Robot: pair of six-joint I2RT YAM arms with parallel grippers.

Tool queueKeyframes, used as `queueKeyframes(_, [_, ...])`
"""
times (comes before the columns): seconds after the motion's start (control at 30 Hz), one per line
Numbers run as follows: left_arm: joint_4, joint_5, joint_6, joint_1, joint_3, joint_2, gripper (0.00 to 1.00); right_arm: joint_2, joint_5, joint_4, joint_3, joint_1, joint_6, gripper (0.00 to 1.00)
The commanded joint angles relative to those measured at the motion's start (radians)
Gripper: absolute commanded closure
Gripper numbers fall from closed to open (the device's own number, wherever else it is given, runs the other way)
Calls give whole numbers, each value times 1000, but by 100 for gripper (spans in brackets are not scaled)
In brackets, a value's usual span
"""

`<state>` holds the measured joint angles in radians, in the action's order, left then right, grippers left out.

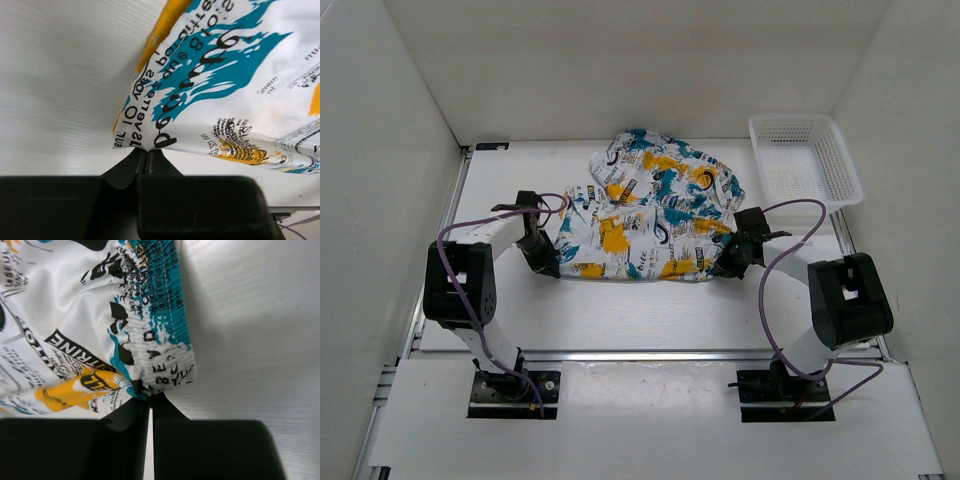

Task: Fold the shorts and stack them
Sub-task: Fold the shorts

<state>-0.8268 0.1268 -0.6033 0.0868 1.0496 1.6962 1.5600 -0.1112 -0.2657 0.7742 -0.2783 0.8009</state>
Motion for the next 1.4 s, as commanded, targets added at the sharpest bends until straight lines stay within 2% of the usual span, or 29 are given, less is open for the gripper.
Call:
queueKeyframes(0.0, [-12,-6,19,-1,55,-66,90,25,79,-49,72,-4,-32,100])
queueKeyframes(0.17, [-116,5,30,-10,153,-150,90,-116,160,-182,134,-4,-110,100])
queueKeyframes(0.3, [-219,28,30,-19,341,-280,90,-276,194,-386,241,-4,-202,100])
queueKeyframes(0.43, [-311,37,39,-41,545,-392,90,-392,194,-573,467,-13,-327,100])
queueKeyframes(0.63, [-379,18,39,-78,864,-539,90,-512,139,-789,767,-13,-419,100])
queueKeyframes(0.73, [-390,-56,28,-61,963,-607,90,-580,30,-833,924,-13,-469,100])
queueKeyframes(0.83, [-318,-151,19,-61,1001,-706,90,-632,-127,-843,1049,-13,-508,100])
queueKeyframes(1.0, [-312,-257,19,-61,1136,-737,90,-660,-275,-854,1223,-13,-508,100])
queueKeyframes(1.2, [-302,-369,49,-18,1349,-707,90,-660,-272,-853,1292,-13,-436,100])
queueKeyframes(1.27, [-288,-378,60,-4,1362,-673,90,-660,-251,-830,1263,-13,-425,100])
queueKeyframes(1.37, [-226,-359,71,-4,1287,-629,90,-635,-171,-805,1160,-13,-416,100])
